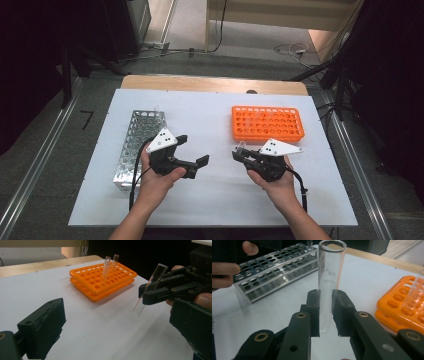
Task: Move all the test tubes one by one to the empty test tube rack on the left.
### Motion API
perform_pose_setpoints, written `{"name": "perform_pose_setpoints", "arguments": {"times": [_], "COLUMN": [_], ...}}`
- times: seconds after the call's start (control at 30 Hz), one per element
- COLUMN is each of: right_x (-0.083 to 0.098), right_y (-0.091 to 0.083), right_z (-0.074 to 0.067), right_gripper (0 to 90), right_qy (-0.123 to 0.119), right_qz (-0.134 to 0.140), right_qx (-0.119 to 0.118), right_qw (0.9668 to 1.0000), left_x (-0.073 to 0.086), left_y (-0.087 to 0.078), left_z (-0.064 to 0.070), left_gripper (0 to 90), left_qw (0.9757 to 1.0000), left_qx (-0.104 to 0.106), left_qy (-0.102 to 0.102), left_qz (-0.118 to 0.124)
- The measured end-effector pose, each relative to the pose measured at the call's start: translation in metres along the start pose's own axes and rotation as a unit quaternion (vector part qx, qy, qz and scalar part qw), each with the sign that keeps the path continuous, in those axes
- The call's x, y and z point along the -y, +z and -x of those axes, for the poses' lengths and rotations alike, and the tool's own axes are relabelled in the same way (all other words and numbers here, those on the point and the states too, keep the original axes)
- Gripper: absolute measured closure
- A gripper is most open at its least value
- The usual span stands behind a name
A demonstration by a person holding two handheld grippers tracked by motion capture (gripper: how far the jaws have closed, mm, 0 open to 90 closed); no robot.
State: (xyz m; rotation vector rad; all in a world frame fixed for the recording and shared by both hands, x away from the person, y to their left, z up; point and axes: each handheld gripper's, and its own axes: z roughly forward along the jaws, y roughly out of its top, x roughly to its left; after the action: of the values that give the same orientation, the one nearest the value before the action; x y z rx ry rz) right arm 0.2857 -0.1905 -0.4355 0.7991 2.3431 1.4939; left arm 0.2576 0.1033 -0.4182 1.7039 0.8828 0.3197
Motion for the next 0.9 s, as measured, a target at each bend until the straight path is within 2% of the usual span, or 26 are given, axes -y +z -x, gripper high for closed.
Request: {"name": "perform_pose_setpoints", "arguments": {"times": [0.2,0.43,0.6,0.9], "right_x": [0.000,0.001,0.001,0.001], "right_y": [0.006,0.013,0.018,0.024], "right_z": [-0.009,-0.018,-0.023,-0.033], "right_gripper": [74.2,74.2,74.2,74.2], "right_qy": [-0.009,-0.019,-0.023,-0.034], "right_qz": [-0.005,-0.012,-0.016,-0.024], "right_qx": [-0.010,-0.019,-0.024,-0.032], "right_qw": [0.9999,0.9996,0.9993,0.9986], "left_x": [0.000,0.001,0.001,0.003], "left_y": [0.008,0.014,0.017,0.023], "left_z": [0.008,0.014,0.020,0.031], "left_gripper": [8.0,16.2,25.4,39.6], "left_qw": [0.9999,0.9997,0.9995,0.9985], "left_qx": [-0.008,-0.006,0.002,0.033], "left_qy": [0.004,0.007,0.016,0.032], "left_qz": [-0.014,-0.024,-0.027,-0.031]}}
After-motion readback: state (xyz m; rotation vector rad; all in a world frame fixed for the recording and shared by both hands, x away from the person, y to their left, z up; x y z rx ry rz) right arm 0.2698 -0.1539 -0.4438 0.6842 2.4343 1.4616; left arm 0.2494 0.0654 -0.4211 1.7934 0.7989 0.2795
